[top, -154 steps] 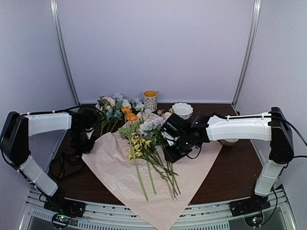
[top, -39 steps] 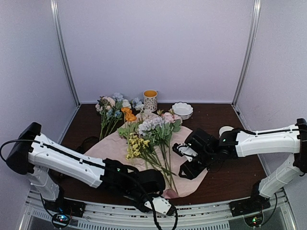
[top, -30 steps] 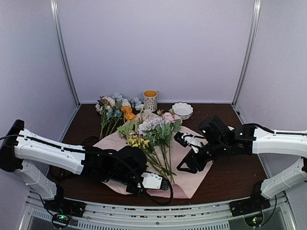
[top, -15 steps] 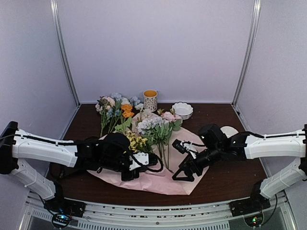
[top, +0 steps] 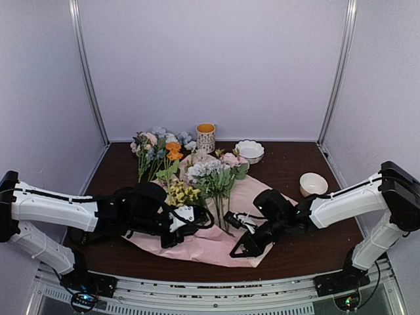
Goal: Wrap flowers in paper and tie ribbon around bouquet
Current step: Pass from the left arm to the right, then fold the bottom corner of the flattened wrapping paper at the center of the board.
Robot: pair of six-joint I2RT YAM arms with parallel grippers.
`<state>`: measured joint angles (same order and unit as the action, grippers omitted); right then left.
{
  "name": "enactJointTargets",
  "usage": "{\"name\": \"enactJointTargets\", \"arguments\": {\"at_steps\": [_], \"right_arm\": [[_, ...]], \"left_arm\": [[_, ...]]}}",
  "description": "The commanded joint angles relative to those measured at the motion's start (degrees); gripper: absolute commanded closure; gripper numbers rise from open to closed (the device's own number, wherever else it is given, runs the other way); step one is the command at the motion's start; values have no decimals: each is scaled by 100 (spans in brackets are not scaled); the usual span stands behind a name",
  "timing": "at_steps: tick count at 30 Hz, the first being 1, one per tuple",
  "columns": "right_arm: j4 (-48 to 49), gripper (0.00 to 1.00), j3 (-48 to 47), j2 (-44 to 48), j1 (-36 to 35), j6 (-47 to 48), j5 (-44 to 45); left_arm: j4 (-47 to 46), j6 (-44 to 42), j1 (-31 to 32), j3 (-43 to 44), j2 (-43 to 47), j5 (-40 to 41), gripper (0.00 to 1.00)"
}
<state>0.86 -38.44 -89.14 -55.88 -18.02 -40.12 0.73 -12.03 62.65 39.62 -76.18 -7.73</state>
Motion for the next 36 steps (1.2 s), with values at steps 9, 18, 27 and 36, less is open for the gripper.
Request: {"name": "enactJointTargets", "arguments": {"at_steps": [9,18,27,36], "right_arm": [[-1138,100,-284,359,-489,794,602],[-2177,100,-690,578,-1095,1270,688],[-2529,100,-1270,697,-1025,1327,733],[-2564,100,-2073,-615,237,649,749]], "left_arm": [[-321,1043,-527,-94,1078,-69,35],[583,1169,-1027,611,-807,924,43],[475,1105,-1027,660,-1671,821,48],[-87,1226,-1027,234,-1772,663,49]]}}
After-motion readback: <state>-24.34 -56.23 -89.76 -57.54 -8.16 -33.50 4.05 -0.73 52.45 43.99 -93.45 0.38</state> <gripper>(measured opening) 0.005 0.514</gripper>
